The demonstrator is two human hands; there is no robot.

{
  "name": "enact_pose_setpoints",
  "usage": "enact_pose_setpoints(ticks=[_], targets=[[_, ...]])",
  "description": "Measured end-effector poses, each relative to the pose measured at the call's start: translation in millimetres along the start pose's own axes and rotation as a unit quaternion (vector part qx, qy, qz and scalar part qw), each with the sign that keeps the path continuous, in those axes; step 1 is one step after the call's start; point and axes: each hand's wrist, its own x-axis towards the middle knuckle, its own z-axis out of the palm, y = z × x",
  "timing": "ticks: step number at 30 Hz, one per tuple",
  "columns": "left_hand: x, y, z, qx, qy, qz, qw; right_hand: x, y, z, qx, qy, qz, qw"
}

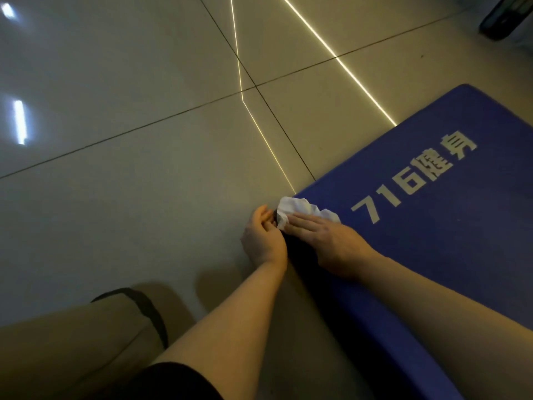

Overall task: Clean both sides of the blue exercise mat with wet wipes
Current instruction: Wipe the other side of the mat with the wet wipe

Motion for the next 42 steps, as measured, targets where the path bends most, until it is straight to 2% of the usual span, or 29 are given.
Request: enact_pose_setpoints(ticks=[3,5,9,12,17,19,22,24,26,29,31,34,37,40,42], targets=[[-7.8,1.8,-0.5,0.014,-0.022,0.014,1.000,10.5,0.7,-2.8,0.051,0.106,0.088,0.989],[-11.2,2.7,-0.6,0.025,-0.019,0.021,0.999,20.1,-12.6,-0.1,0.105,0.145,0.128,0.975],[-13.4,4.6,-0.9,0.035,-0.010,0.025,0.999,23.7,-32.7,4.4,0.114,0.064,0.035,0.991],[-12.5,3.5,-0.6,0.037,-0.012,0.029,0.999,21.0,-10.3,-3.0,0.031,0.030,0.010,0.999],[-16.1,-0.4,2.6,0.080,-0.050,0.049,0.994,17.0,9.4,-6.0,0.064,0.144,0.139,0.978],[-15.6,-1.1,2.4,0.106,-0.052,0.063,0.991,16.3,-2.1,1.4,0.066,0.135,0.107,0.983],[-12.3,0.4,5.7,0.134,-0.049,0.063,0.988,14.0,-9.4,-0.6,0.036,0.069,0.038,0.996],[-13.8,1.4,7.7,0.136,-0.049,0.065,0.987,11.7,4.4,-11.2,-0.007,0.054,0.028,0.998],[-18.3,1.3,8.3,0.138,-0.059,0.077,0.986,7.9,24.0,-19.0,-0.023,0.102,0.073,0.992],[-22.9,0.8,9.8,0.159,-0.074,0.095,0.980,3.5,35.2,-14.5,0.024,0.176,0.175,0.968],[-23.3,1.0,12.5,0.174,-0.071,0.099,0.977,3.8,22.1,-3.6,0.044,0.163,0.157,0.973],[-24.1,3.2,19.2,0.185,-0.049,0.098,0.977,3.1,4.0,4.8,0.063,0.121,0.083,0.987],[-27.6,3.3,23.2,0.186,-0.041,0.103,0.976,3.1,20.8,-4.7,0.049,0.061,0.069,0.995],[-29.2,2.1,27.5,0.194,-0.032,0.107,0.975,-0.1,32.1,-9.9,0.058,0.118,0.147,0.980],[-27.3,2.3,29.7,0.200,-0.028,0.126,0.971,0.0,20.3,-6.0,0.093,0.151,0.161,0.971]])
